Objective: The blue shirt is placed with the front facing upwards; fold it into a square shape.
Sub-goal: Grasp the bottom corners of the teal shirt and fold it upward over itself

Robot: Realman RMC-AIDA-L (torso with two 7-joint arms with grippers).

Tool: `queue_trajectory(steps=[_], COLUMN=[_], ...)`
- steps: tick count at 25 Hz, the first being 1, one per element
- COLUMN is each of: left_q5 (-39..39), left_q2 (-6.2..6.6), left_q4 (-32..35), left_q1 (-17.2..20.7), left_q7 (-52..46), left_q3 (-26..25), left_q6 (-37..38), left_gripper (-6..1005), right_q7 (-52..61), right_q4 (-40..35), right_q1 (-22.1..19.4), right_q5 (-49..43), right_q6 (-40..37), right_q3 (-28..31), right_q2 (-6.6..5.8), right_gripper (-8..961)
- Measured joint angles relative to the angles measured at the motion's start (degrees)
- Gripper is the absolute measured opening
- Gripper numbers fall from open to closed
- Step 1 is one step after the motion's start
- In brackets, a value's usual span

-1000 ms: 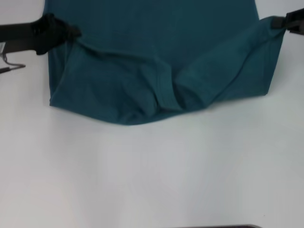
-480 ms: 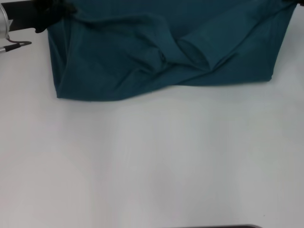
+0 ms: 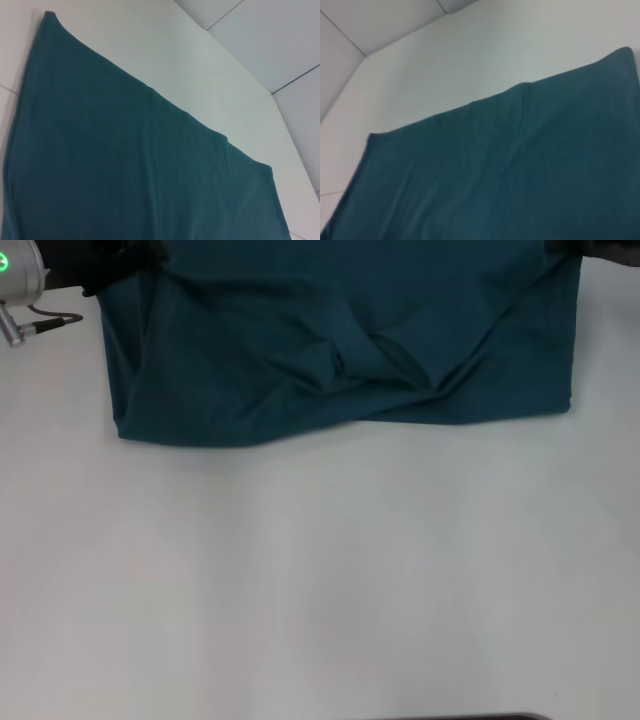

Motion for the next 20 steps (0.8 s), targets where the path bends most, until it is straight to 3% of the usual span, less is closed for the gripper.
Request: queue_trajectory(steps=[11,20], left_q5=[0.0,0.3], left_q2=[0.90,1.06], left_q4=[-1.3,-0.8], left_q1=[-1.6,-3.1], left_q7=[-0.7,-0.7], left_q3=[-0.1,3.2], left_q6=[-1.5,-5.9], left_gripper=[1,1], right_q7=[0.4,0.2], right_q4=[0.7,4.6], right_q1=[3.7,7.1], right_q5=[-2.7,-8.0], right_q6=[8.2,14.8], right_q3=[-1.8,-3.5], right_q2=[-0.77,0.19], right_gripper=[79,91])
